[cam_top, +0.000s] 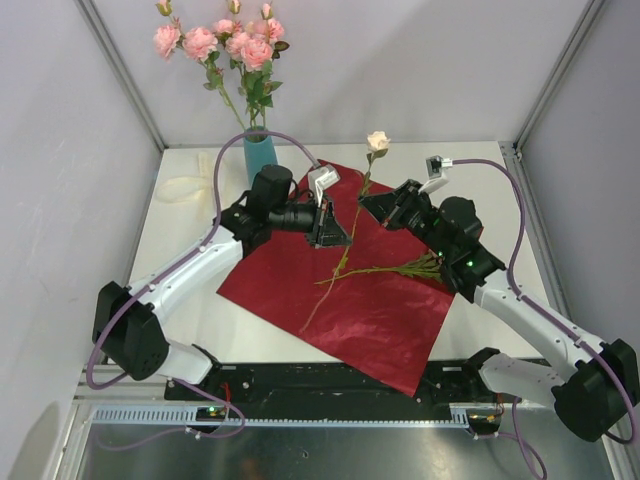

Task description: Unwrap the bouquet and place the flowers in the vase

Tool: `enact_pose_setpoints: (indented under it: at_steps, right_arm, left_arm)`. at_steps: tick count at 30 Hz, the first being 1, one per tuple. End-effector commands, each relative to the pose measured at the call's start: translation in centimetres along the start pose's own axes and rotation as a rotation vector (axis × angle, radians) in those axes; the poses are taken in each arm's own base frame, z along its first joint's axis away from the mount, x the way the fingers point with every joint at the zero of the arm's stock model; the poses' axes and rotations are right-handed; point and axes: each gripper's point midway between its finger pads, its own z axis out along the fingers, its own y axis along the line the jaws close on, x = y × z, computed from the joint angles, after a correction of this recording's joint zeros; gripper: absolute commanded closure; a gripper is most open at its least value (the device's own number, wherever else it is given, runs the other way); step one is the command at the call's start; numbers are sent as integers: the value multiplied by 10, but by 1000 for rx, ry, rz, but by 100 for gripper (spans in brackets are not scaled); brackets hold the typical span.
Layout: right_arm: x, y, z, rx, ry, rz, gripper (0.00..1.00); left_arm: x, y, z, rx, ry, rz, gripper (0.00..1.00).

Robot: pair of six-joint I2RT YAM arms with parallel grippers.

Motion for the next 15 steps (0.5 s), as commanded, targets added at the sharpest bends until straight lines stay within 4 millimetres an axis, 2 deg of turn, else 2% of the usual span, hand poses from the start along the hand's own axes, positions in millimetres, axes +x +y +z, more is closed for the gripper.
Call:
enact_pose_setpoints:
  at_steps: [1, 3, 8, 12, 15]
  right_arm:
    - [-26, 26, -4, -52, -71, -30, 100]
    - [-26, 27, -5, -51, -74, -31, 95]
    - [-31, 29, -12, -46, -89, -32, 66]
    - [-37, 33, -22, -41, -106, -38, 33]
    - [-43, 36, -33, -26, -128, -48, 9]
  left_arm:
    - [-9, -13, 1, 50, -15, 42, 98]
    - [-11, -14, 1, 50, -18, 40, 100]
    - [-23, -9, -2, -8, -54, 50, 100]
    - [-42, -5, -9, -79, -112, 77, 100]
    - [-64, 5, -24, -187, -187, 109, 100]
